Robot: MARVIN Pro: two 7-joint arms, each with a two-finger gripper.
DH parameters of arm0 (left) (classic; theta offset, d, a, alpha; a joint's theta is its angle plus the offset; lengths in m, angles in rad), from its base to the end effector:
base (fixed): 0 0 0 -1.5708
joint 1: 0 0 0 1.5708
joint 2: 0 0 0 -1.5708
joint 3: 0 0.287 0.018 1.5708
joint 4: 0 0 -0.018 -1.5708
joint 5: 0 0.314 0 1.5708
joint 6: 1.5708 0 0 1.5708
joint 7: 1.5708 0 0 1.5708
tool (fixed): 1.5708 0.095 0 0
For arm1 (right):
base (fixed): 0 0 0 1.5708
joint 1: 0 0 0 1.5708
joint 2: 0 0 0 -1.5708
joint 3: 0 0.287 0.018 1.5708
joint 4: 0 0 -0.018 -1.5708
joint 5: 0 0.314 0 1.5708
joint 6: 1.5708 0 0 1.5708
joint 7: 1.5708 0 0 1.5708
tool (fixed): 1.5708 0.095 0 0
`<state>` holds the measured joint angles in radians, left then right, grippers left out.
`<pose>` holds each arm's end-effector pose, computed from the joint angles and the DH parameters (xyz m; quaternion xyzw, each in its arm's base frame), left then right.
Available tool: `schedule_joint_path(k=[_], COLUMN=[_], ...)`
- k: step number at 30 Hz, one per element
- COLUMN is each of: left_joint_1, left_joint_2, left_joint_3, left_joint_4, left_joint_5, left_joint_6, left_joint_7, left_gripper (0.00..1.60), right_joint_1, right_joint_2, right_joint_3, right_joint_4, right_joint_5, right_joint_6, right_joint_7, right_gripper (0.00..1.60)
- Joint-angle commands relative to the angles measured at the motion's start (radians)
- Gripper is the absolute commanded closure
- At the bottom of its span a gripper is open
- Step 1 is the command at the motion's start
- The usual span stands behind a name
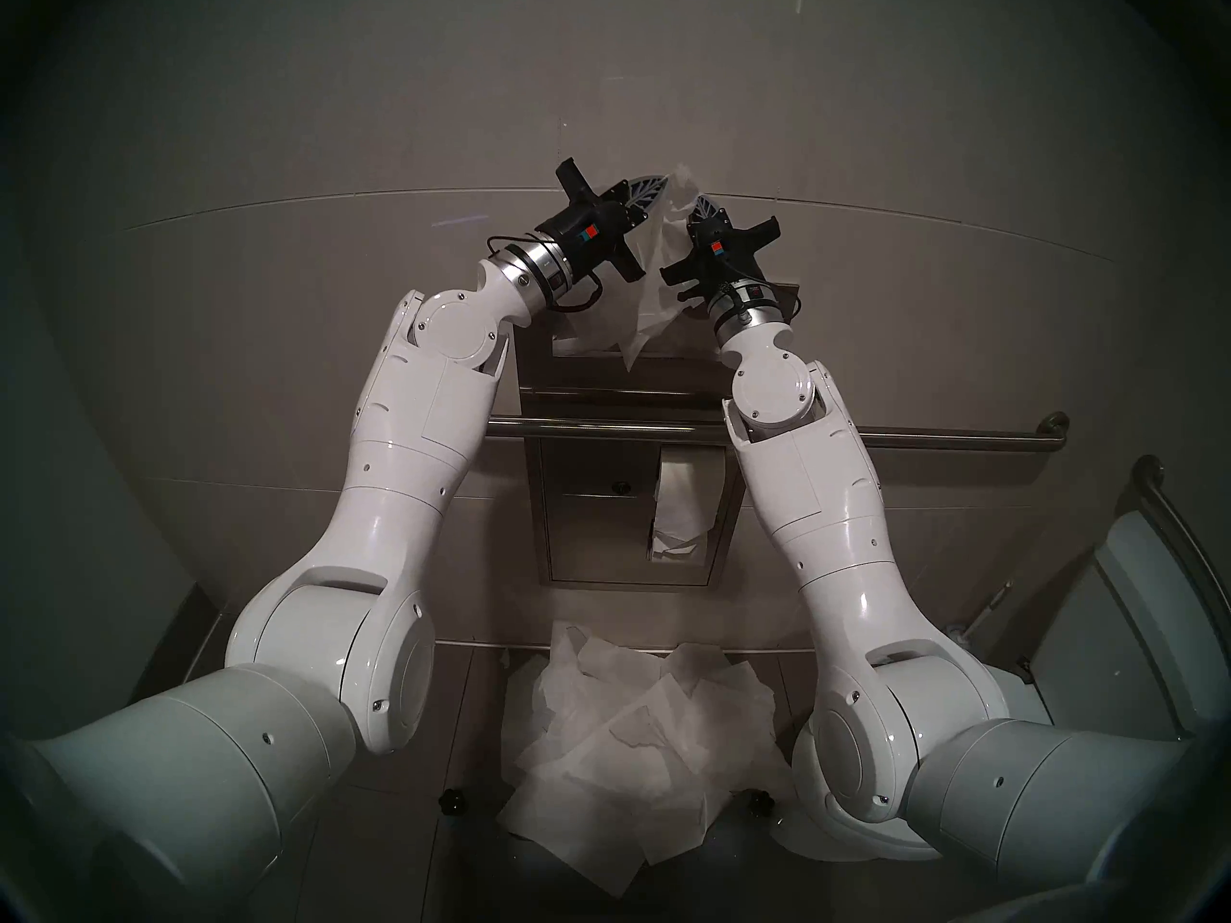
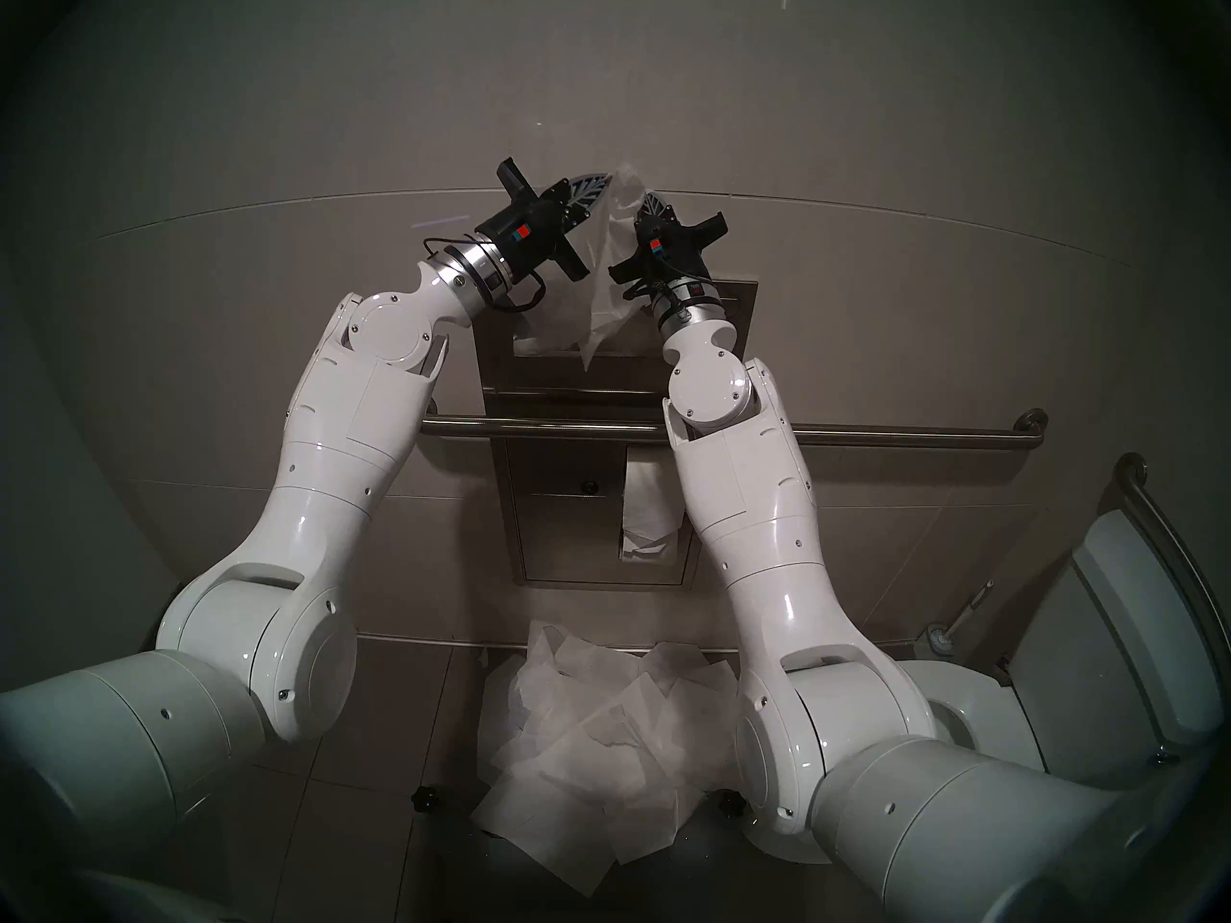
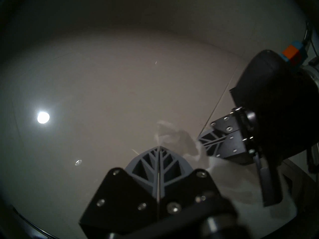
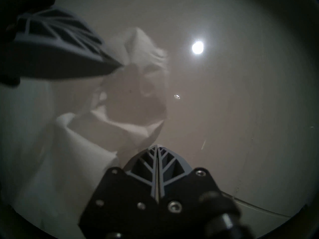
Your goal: Take out a toilet seat cover
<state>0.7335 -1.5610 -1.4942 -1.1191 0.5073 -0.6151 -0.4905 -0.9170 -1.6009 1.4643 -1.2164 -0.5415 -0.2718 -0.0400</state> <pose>0.5754 -0.0858 -0.0375 -0.2900 0.4497 -0.8414 0.0759 0.5708 0.0651 -0.0924 0.4437 0.2100 0.8552 0.1664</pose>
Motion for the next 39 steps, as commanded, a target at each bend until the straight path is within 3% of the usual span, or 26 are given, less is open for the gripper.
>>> schedule_joint_path(k=[1, 12, 26, 39], left_joint_1=[-0.079, -0.094, -0.184, -0.21], left_joint_2=[-0.012, -0.029, -0.049, -0.059], left_joint_3=[-0.007, 0.0, -0.022, -0.02], left_joint_4=[-0.004, 0.025, 0.033, 0.059], left_joint_5=[0.016, 0.062, 0.102, 0.118], left_joint_6=[0.015, 0.027, 0.045, 0.036], left_joint_7=[0.026, 0.04, 0.077, 0.084], left_gripper=[1.6, 1.6, 1.6, 1.6], right_joint_1=[0.087, 0.142, 0.191, 0.26], right_joint_2=[0.018, 0.029, 0.012, -0.008], right_joint_3=[0.007, -0.003, 0.016, 0.004], right_joint_4=[-0.007, 0.047, 0.116, 0.142], right_joint_5=[-0.03, -0.065, -0.054, -0.088], right_joint_6=[-0.008, -0.021, -0.023, -0.055], right_joint_7=[-0.025, -0.018, -0.034, -0.063], right_gripper=[1.6, 1.6, 1.6, 1.6])
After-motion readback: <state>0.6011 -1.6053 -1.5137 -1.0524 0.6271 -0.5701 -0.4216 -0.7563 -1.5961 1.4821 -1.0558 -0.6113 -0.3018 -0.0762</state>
